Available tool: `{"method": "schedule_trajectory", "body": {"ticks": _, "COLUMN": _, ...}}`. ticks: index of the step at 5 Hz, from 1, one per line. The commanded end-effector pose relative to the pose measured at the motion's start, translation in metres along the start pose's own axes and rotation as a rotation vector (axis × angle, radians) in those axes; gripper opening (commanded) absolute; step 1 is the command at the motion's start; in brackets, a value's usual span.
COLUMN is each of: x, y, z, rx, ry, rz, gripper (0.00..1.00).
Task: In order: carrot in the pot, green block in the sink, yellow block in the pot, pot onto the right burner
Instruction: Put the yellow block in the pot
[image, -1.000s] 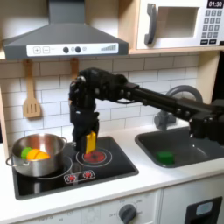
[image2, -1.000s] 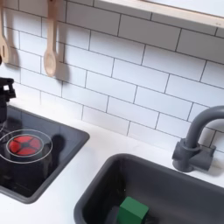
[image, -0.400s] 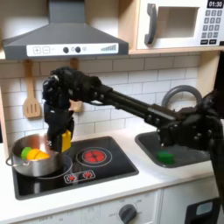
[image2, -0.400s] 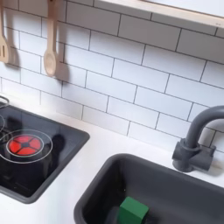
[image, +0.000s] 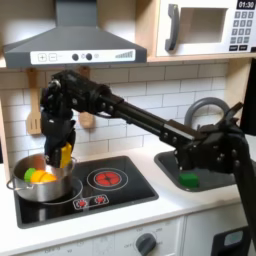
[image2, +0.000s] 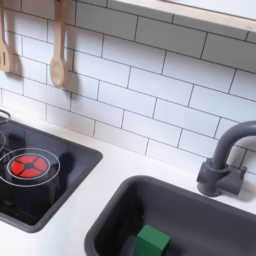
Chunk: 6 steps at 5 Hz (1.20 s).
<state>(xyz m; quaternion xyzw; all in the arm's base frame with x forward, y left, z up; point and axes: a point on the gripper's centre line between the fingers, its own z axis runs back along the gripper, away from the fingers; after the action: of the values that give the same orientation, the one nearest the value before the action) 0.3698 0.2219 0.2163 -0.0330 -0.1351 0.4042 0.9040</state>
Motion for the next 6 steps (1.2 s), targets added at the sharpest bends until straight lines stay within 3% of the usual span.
{"method": "schedule_trajectory", "body": {"ticks": 1, "x": 0.013, "y": 0.007, "z": -0.02, "rx": 0.019, "ry": -0.002, "rz": 0.037, "gripper": 0.0}}
{"method": "schedule_trajectory", "body": {"ticks": 3, "x": 0.013, "y": 0.012, "z": -0.042, "rx": 0.03, "ry": 0.041, "rz": 0.033, "gripper": 0.0}}
{"method": "schedule_trajectory", "body": {"ticks": 4, "x": 0.008, "y": 0.008, "z": -0.037, "rx": 0.022, "ry": 0.045, "rz": 0.013, "gripper": 1.0}}
{"method": "schedule_trajectory", "body": {"ticks": 6, "x": 0.004, "y": 0.001, "z": -0.018, "rx": 0.0, "ry": 0.011, "rz": -0.059, "gripper": 1.0}}
